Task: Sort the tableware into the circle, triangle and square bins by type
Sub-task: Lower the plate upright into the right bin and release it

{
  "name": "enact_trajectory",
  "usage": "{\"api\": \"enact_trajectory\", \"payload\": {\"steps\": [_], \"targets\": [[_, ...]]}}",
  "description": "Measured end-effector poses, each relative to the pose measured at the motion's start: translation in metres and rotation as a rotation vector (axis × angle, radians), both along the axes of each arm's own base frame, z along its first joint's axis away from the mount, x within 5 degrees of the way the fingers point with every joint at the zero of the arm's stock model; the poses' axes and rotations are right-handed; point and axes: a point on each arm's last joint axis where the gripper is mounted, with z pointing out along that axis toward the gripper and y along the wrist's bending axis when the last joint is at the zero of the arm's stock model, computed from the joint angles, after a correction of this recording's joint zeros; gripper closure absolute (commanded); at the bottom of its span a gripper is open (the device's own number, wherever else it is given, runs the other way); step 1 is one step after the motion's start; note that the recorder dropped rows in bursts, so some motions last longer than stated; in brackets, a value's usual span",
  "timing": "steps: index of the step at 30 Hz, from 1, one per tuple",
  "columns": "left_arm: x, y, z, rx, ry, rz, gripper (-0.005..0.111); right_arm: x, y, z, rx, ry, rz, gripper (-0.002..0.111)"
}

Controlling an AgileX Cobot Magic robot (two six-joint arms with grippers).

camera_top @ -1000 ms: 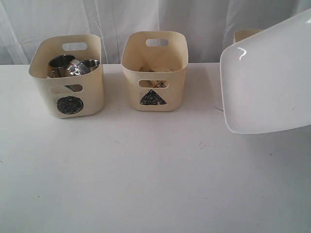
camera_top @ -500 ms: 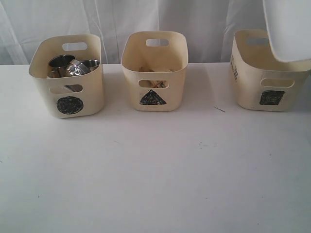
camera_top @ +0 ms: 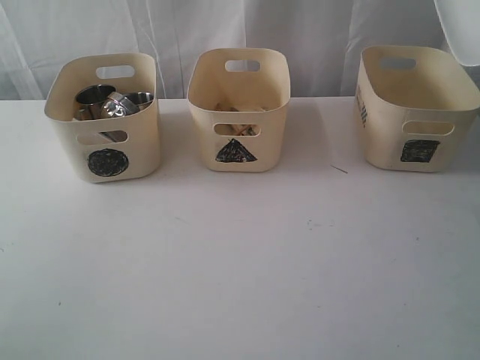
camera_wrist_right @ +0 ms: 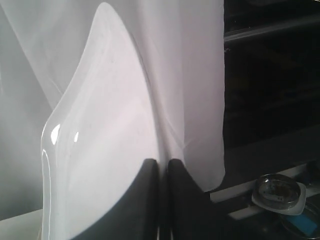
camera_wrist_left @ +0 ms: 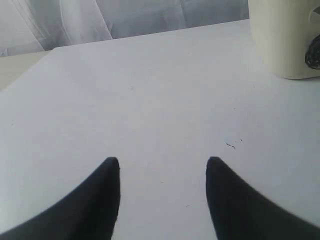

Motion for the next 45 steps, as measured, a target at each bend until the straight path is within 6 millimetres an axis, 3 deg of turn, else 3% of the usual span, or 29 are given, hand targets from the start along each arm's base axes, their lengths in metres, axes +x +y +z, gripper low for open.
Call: {"api": "enact_trajectory", "payload": {"steps": [7, 12, 17, 26, 31, 40, 45], "targets": [[0.000, 0.000, 0.000, 0.000, 0.000, 0.000, 0.050, 0.035, -0.023, -0.015, -0.025, 0.070, 0.006, 0.108], [0.000, 0.000, 0.000, 0.000, 0.000, 0.000, 0.050, 0.058, -0.026, -0.022, -0.075, 0.112, 0.040, 0.108], [0.000, 0.000, 0.000, 0.000, 0.000, 0.000, 0.050, 0.086, -0.028, -0.047, -0.070, 0.177, 0.078, 0.108], [0.000, 0.000, 0.000, 0.000, 0.000, 0.000, 0.050, 0.102, -0.039, -0.075, -0.062, 0.227, 0.067, 0.108], [0.000, 0.000, 0.000, 0.000, 0.000, 0.000, 0.050, 0.112, -0.028, -0.074, -0.095, 0.196, 0.076, 0.108], [0.000, 0.000, 0.000, 0.000, 0.000, 0.000, 0.050, 0.132, -0.024, -0.107, -0.114, 0.288, 0.127, 0.108], [0.000, 0.000, 0.000, 0.000, 0.000, 0.000, 0.050, 0.134, -0.025, -0.111, -0.113, 0.297, 0.128, 0.108]]}}
